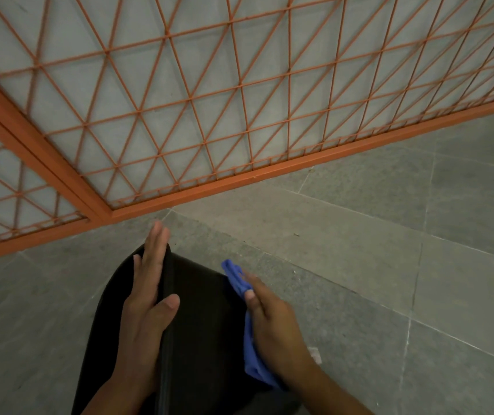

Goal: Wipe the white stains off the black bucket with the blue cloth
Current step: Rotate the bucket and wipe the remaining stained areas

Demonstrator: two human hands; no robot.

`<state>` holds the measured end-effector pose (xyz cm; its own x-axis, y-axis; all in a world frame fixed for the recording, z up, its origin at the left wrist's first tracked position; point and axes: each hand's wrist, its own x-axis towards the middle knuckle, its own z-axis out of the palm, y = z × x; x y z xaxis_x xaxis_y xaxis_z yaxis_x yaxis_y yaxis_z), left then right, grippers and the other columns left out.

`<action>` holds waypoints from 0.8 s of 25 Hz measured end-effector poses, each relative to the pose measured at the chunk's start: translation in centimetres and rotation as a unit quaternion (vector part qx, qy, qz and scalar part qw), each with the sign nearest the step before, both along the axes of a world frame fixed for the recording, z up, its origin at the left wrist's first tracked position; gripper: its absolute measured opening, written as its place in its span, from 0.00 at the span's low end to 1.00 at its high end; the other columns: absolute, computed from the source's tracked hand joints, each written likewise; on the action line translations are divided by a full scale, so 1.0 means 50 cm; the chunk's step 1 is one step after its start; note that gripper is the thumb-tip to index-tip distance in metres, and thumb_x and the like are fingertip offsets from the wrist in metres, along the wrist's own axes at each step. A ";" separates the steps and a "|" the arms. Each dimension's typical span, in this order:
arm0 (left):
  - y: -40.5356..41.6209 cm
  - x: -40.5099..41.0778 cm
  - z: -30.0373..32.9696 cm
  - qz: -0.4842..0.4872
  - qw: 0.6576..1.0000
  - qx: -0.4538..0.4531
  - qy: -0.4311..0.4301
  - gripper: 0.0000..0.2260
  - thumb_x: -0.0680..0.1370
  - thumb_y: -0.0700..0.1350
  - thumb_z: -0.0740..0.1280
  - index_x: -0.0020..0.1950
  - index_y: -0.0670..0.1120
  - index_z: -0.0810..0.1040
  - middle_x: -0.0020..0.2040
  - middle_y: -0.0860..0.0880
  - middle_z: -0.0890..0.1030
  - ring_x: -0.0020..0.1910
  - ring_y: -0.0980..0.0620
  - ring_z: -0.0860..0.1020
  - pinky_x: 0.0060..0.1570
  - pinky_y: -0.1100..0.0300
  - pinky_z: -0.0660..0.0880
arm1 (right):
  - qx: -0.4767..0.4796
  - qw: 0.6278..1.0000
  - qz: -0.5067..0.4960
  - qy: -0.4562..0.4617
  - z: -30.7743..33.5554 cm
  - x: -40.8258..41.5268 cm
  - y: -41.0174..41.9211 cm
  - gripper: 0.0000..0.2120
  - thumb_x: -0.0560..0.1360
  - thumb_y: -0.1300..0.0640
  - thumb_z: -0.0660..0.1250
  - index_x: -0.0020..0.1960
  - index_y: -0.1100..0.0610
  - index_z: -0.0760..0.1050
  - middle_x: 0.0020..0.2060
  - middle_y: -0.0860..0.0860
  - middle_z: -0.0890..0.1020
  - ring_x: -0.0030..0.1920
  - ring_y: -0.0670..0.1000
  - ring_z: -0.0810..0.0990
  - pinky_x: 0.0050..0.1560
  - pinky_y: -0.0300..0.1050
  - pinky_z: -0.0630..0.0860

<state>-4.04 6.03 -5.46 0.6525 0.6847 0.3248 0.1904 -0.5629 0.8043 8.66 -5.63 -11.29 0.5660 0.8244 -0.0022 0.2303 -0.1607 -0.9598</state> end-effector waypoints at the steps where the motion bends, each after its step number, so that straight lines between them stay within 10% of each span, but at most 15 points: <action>1: -0.003 0.002 0.002 0.002 1.000 -0.003 -0.003 0.31 0.71 0.72 0.56 0.73 0.69 0.55 0.75 0.66 0.54 0.76 0.64 0.52 0.74 0.67 0.42 | -0.028 0.999 -0.030 0.008 -0.021 0.014 0.001 0.15 0.79 0.57 0.55 0.63 0.45 0.69 0.61 0.41 0.74 0.60 0.37 0.71 0.56 0.24 0.60; 6: -0.030 0.017 0.008 -0.007 1.000 0.001 -0.018 0.29 0.70 0.53 0.56 0.72 0.64 0.57 0.74 0.68 0.59 0.76 0.62 0.56 0.75 0.65 0.42 | -0.138 0.985 -0.105 0.025 -0.052 -0.001 -0.065 0.16 0.79 0.57 0.55 0.66 0.52 0.68 0.66 0.48 0.71 0.67 0.48 0.68 0.64 0.36 0.61; 10: -0.008 0.005 0.001 0.001 0.999 -0.014 -0.044 0.29 0.70 0.54 0.57 0.72 0.65 0.61 0.74 0.68 0.58 0.76 0.64 0.56 0.76 0.59 0.44 | -0.062 0.996 -0.054 0.024 -0.032 -0.012 -0.059 0.17 0.79 0.58 0.56 0.67 0.50 0.67 0.62 0.38 0.66 0.65 0.38 0.60 0.66 0.32 0.56; 16: -0.018 0.013 0.002 -0.025 0.997 -0.038 -0.068 0.29 0.72 0.65 0.62 0.72 0.65 0.61 0.75 0.66 0.61 0.77 0.59 0.56 0.77 0.49 0.47 | -0.165 0.974 -0.142 0.068 -0.093 0.015 -0.076 0.14 0.80 0.57 0.54 0.60 0.57 0.74 0.55 0.54 0.80 0.58 0.53 0.76 0.48 0.36 0.65; 20: -0.013 0.015 -0.001 -0.032 0.998 -0.011 -0.044 0.32 0.72 0.71 0.58 0.73 0.64 0.59 0.75 0.66 0.59 0.77 0.58 0.55 0.76 0.41 0.46 | -0.086 0.989 -0.114 0.027 -0.067 -0.022 -0.091 0.16 0.79 0.58 0.57 0.65 0.51 0.69 0.62 0.41 0.70 0.66 0.41 0.64 0.66 0.35 0.59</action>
